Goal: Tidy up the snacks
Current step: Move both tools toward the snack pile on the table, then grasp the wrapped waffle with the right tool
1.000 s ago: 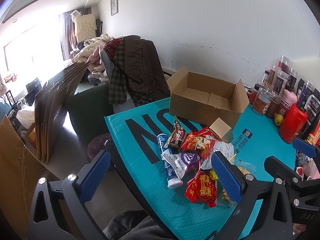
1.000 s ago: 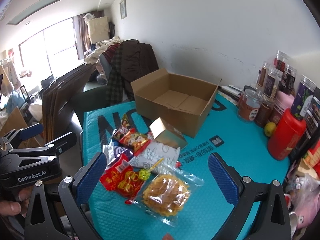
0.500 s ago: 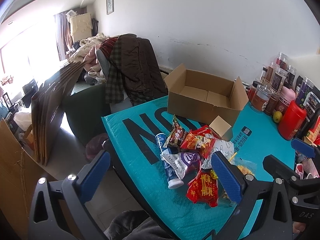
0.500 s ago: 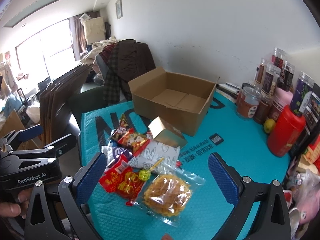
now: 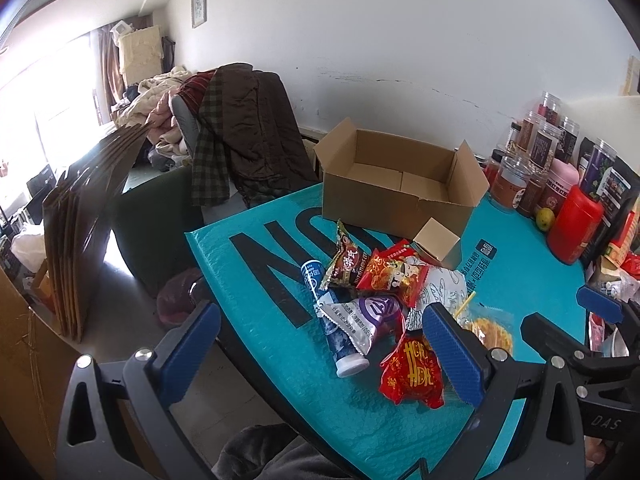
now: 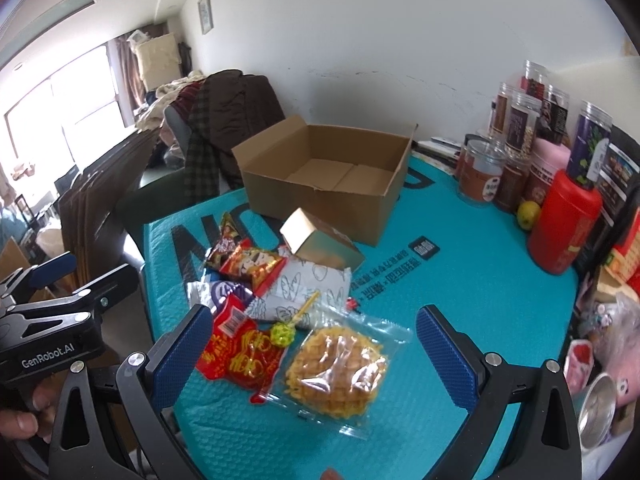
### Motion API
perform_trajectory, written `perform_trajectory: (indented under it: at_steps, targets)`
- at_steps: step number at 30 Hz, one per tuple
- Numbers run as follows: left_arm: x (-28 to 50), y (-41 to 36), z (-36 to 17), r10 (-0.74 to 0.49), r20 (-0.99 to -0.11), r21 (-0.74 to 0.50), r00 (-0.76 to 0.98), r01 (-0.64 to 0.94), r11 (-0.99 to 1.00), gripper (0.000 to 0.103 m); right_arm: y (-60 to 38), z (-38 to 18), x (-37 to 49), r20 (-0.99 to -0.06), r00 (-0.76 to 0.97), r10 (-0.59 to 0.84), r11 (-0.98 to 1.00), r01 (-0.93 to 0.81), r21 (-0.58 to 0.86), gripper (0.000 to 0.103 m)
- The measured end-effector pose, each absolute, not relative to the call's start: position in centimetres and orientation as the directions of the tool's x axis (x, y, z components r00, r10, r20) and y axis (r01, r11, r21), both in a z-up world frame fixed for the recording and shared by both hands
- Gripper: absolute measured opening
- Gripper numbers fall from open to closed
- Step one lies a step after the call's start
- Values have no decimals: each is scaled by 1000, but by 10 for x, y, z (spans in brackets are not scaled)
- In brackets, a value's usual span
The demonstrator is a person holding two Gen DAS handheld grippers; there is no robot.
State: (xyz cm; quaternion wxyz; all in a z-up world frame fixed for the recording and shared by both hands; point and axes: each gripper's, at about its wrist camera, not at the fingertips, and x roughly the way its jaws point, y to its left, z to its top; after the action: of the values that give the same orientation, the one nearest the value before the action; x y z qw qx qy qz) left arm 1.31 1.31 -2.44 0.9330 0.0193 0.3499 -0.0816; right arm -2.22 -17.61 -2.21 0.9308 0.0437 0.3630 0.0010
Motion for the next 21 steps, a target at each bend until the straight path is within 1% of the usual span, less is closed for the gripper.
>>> perform_trajectory:
  at_steps: [9, 14, 21]
  targets:
    - [15, 12, -42, -202, -682, -23, 703, 256, 966, 103, -172, -37, -33, -669, 743, -9, 992, 89, 86, 103]
    - [13, 13, -47, -227, -680, -22, 697, 290, 957, 103, -168, -42, -39, -654, 756, -31, 991, 106, 76, 103]
    - [18, 12, -67, -267, -707, -49, 655, 331, 942, 103, -167, -62, -36, -687, 726, -32, 988, 126, 87, 103]
